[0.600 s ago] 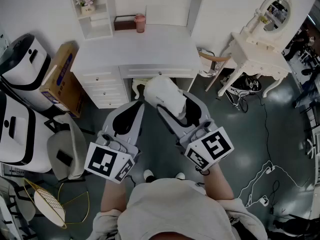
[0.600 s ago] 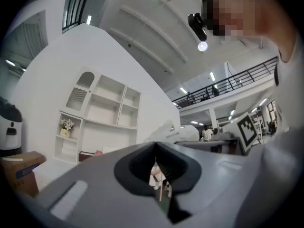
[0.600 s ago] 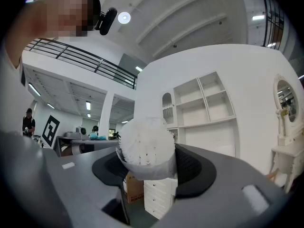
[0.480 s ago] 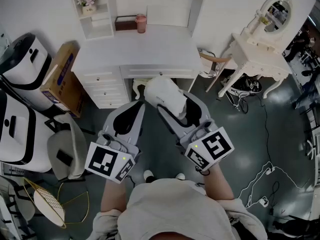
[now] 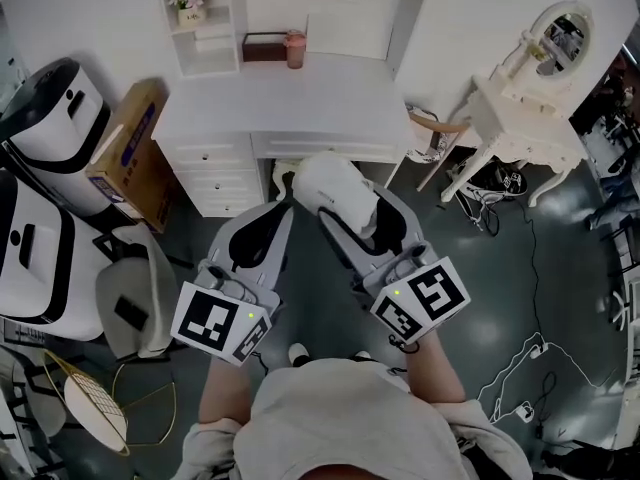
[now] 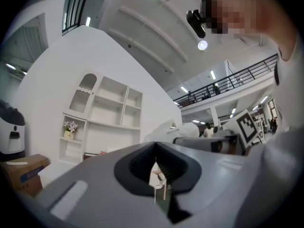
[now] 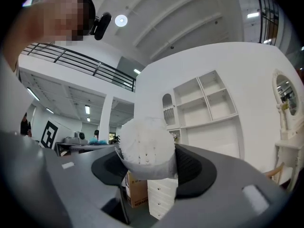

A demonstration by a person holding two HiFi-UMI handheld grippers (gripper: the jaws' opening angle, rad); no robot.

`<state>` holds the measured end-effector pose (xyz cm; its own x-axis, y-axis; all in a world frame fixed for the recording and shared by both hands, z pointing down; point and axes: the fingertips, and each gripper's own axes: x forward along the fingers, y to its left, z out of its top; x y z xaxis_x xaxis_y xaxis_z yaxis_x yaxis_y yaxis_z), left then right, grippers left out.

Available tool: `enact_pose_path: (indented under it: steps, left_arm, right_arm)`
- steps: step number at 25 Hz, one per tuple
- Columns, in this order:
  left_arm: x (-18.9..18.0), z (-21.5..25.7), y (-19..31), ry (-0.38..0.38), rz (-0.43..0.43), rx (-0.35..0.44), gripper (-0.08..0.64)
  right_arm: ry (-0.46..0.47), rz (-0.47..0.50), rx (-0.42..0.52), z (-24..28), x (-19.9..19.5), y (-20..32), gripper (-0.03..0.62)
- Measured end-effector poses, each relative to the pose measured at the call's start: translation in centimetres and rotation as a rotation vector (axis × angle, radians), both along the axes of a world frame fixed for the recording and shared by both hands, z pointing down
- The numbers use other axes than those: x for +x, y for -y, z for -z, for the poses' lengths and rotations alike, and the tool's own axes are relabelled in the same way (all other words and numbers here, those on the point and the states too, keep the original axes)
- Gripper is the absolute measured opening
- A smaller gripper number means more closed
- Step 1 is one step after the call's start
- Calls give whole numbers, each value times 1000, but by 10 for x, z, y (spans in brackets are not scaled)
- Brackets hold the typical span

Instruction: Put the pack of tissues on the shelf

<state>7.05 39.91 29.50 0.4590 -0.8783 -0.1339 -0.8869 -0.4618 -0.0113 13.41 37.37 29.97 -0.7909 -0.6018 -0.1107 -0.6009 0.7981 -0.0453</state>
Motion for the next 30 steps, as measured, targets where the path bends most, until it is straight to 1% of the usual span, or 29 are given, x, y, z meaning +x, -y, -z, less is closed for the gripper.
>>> enact_pose_path:
  steps: [2,5,8,13,16,23,30]
  left_arm:
    - [-10,-2,0,0,3,0,0]
    - [-20,-3,0,-3,3,4,0]
    - [-27,-4,4,-7,2,2,0]
    - [-36,-5,24,-30,10,-16,0]
    - [-41,-2,42,-32,19,-16,0]
    - [-52,9,97,-21,48,-4,0]
    - [-46,18,163,-10,63,4,0]
  right_arm:
    - [-8,4,6,-1,-9,-2,272]
    - [-60,3,31,-4,-20,-4,273]
    - [-98,-23,41,-8,-24,1,270]
    - [-48,-15,-14,-9,-23,20,264]
    - [-29,-11,-26,-6,-24,41,264]
    - [-31,30,-29,-2,-40,98,264]
    - [-35,57,-26,7,-41,163,262]
